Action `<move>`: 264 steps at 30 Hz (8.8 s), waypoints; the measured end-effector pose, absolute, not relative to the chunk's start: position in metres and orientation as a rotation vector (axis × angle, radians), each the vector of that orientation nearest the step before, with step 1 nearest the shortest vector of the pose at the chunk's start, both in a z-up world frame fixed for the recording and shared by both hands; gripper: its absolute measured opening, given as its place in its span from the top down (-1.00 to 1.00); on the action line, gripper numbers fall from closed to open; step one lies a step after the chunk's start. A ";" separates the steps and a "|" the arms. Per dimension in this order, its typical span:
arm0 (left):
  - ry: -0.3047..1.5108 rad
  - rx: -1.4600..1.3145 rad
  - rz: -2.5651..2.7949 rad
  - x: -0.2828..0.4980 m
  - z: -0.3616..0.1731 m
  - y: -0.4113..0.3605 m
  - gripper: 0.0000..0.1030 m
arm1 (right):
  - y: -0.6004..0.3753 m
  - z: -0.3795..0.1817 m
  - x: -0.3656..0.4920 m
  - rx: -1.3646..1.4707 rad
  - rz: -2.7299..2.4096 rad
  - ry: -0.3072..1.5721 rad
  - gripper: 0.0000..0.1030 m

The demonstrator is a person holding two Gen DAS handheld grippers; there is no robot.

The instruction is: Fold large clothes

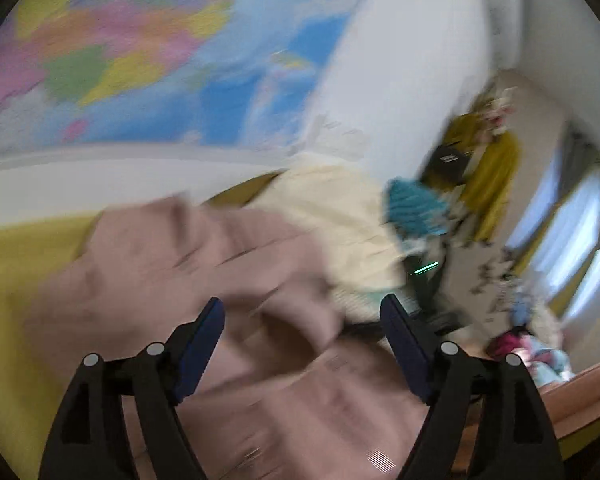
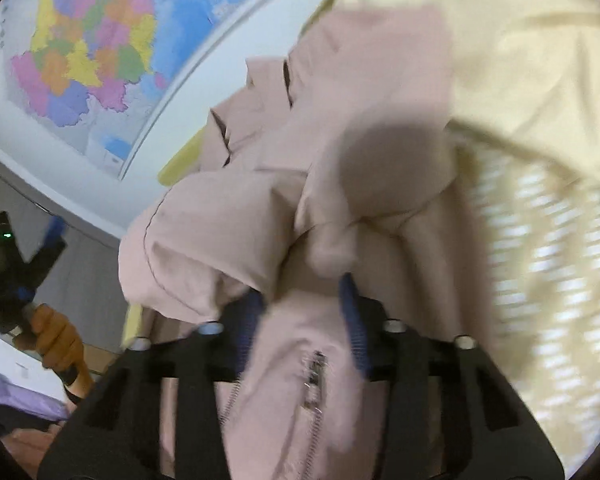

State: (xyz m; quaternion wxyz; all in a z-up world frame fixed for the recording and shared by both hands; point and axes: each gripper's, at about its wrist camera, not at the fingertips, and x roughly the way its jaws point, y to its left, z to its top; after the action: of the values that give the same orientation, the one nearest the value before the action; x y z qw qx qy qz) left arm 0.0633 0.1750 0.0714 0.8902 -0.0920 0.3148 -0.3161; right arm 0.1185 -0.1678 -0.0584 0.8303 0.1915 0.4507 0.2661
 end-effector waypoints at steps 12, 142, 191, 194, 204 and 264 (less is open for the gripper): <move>0.936 -0.055 -0.315 0.078 -0.027 0.213 -0.15 | -0.045 0.002 0.076 -0.190 0.616 0.738 -0.90; 0.986 -0.400 -0.454 -0.104 -0.067 0.246 -0.82 | -0.212 -0.080 0.005 0.309 0.908 1.076 -0.68; 0.833 -0.535 -0.344 0.065 0.066 0.309 0.95 | -0.217 0.003 0.163 0.880 0.890 0.857 0.87; 0.898 -0.561 -0.310 0.109 0.052 0.312 0.95 | -0.209 -0.018 0.199 0.897 0.824 0.920 0.87; 1.055 -0.640 -0.231 0.194 -0.010 0.319 0.94 | -0.197 -0.072 0.259 0.926 0.678 1.068 0.79; 0.970 -0.168 -0.089 0.206 -0.032 0.288 0.06 | -0.179 -0.040 0.153 0.142 0.569 0.871 -0.52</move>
State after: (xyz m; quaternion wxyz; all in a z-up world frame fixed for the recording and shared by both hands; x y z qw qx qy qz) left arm 0.2056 0.2877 -0.0325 0.8804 -0.0807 0.4654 -0.0429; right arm 0.1531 -0.1785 -0.0404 0.8653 0.0680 0.4157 0.2718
